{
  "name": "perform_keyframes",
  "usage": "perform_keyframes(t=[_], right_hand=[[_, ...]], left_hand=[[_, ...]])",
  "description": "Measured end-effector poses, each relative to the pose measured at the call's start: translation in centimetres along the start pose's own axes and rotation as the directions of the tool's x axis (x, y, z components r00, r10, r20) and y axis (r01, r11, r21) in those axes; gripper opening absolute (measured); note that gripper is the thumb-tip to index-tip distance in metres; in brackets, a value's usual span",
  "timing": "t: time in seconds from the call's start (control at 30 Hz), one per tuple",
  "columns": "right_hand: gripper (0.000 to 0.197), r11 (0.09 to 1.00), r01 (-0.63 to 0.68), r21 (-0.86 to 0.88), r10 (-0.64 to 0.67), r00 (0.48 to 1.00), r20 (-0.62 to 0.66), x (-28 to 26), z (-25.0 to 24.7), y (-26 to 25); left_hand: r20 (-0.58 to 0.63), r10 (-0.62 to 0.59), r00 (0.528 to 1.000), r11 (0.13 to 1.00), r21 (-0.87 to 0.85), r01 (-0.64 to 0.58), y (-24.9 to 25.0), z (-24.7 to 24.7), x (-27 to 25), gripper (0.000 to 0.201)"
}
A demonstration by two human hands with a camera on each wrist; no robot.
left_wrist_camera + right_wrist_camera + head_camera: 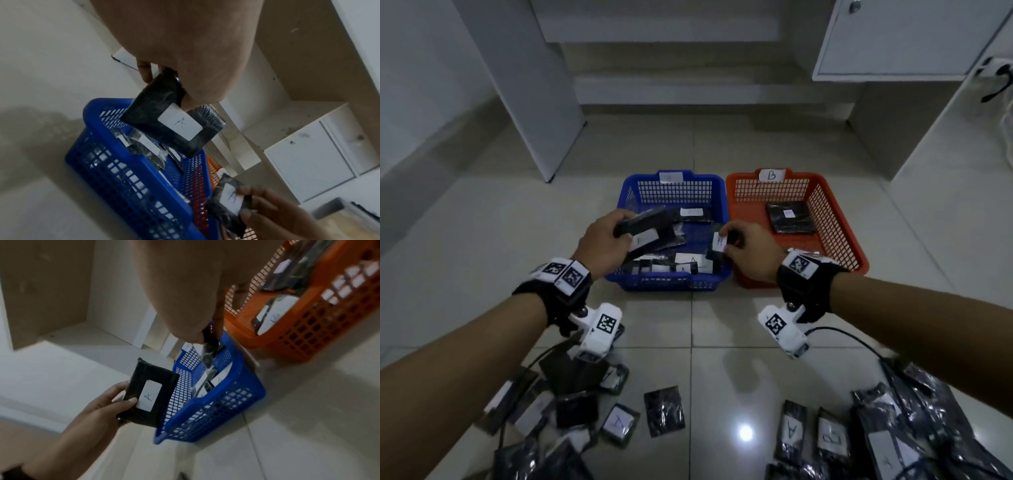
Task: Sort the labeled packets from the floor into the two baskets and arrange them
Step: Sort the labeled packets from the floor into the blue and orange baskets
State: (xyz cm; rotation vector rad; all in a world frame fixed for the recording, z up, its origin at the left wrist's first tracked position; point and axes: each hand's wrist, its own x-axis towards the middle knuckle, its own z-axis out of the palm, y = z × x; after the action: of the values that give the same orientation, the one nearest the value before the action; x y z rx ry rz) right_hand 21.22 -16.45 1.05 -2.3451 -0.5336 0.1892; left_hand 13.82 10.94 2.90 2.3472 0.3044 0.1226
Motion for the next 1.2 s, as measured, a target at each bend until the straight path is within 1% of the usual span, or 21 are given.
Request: perform_keyframes(t=[0.07,0.17,0.2,0.27,0.33,0.37,0.43,0.5,0.53,0.63,0.7,0.73,0.8,0.83,0.87,0.93,0.97,1.0,1.07,1.13,1.2], right_hand=[[0.030,0.994,0.022,-0.110,-0.018,0.999,0.033,1.5,0.4,0.1],[0.036,0.985,0.072,-0.158,-0.057,0.994,0.096,3.2,1.1,0.4],[0.035,0.983,0.081,-0.165,-0.062,0.991,0.115,3.6,1.3,0.5],[0.026,0.981,0.089,-0.175,-0.062,0.986,0.154,4.2,1.8,0.8],[0.018,0.970,0.094,-0.224,-0.057,0.984,0.166,4.5,2.4,1.0],[0.013,0.949,0.107,-0.298,-0.055,0.982,0.179,4.6,2.6,1.1],[0.009,0.850,0.186,-0.493,-0.096,0.974,0.204,4.4,3.0,1.1],[0.013,0.767,0.227,-0.600,-0.131,0.971,0.200,4.1,3.4,1.0],[0.014,0.760,0.221,-0.612,-0.128,0.973,0.193,3.9,3.5,0.9],[0.016,0.814,0.186,-0.551,-0.098,0.978,0.186,3.6,3.4,0.5],[0.015,0.837,0.176,-0.519,-0.093,0.979,0.181,3.5,3.1,0.0],[0.015,0.844,0.172,-0.508,-0.093,0.980,0.178,3.4,3.0,-0.4],[0.015,0.855,0.168,-0.491,-0.090,0.980,0.177,3.1,2.9,-1.0],[0.016,0.861,0.164,-0.482,-0.084,0.979,0.184,3.0,2.9,-1.3],[0.017,0.866,0.161,-0.474,-0.077,0.978,0.191,2.9,2.9,-1.5],[0.019,0.868,0.171,-0.466,-0.077,0.974,0.213,2.6,2.9,-1.4],[0.020,0.866,0.182,-0.466,-0.079,0.970,0.231,2.4,2.8,-1.3],[0.021,0.859,0.195,-0.472,-0.082,0.965,0.250,2.1,2.7,-1.1],[0.020,0.842,0.228,-0.489,-0.095,0.955,0.282,1.7,2.7,-0.5],[0.020,0.827,0.259,-0.500,-0.118,0.948,0.296,1.3,2.9,0.1],[0.024,0.820,0.276,-0.502,-0.130,0.943,0.307,1.0,3.1,0.7]], left_hand=[[0.051,-0.011,0.999,0.990,0.138,0.004,-0.5,0.8,1.3,0.036],[0.109,-0.026,0.994,0.911,0.411,-0.021,-1.6,2.3,3.0,0.041],[0.131,-0.028,0.991,0.883,0.467,-0.036,-1.9,2.6,3.4,0.044],[0.196,-0.069,0.978,0.834,0.550,-0.052,-2.9,3.1,4.3,0.057],[0.234,-0.144,0.961,0.770,0.636,-0.040,-3.5,3.5,5.0,0.061],[0.240,-0.162,0.957,0.737,0.674,-0.044,-3.7,3.8,5.2,0.062],[0.249,-0.161,0.955,0.687,0.723,-0.073,-4.0,4.1,5.4,0.067],[0.273,-0.140,0.952,0.678,0.727,-0.109,-4.2,4.3,5.5,0.071],[0.302,-0.124,0.945,0.693,0.709,-0.135,-4.2,4.2,5.4,0.072],[0.405,-0.101,0.909,0.724,0.657,-0.213,-4.2,3.4,4.9,0.072],[0.447,-0.128,0.885,0.729,0.648,-0.222,-4.1,2.9,4.8,0.070],[0.450,-0.131,0.884,0.728,0.648,-0.222,-4.1,2.8,4.7,0.072],[0.420,-0.084,0.904,0.744,0.630,-0.223,-3.9,3.0,4.4,0.074],[0.390,-0.036,0.920,0.770,0.598,-0.224,-4.0,3.1,4.4,0.070],[0.350,0.019,0.937,0.814,0.538,-0.217,-4.0,3.2,4.3,0.061],[0.251,0.094,0.963,0.922,0.344,-0.180,-3.9,3.2,4.3,0.040],[0.216,0.104,0.971,0.952,0.260,-0.160,-3.8,3.0,4.4,0.034],[0.201,0.105,0.974,0.964,0.218,-0.149,-3.7,2.8,4.5,0.034],[0.200,0.105,0.974,0.957,0.247,-0.154,-3.4,2.6,4.7,0.037],[0.223,0.096,0.970,0.930,0.328,-0.168,-3.2,2.8,4.9,0.038],[0.313,0.059,0.948,0.895,0.403,-0.189,-3.0,3.4,4.9,0.039]])
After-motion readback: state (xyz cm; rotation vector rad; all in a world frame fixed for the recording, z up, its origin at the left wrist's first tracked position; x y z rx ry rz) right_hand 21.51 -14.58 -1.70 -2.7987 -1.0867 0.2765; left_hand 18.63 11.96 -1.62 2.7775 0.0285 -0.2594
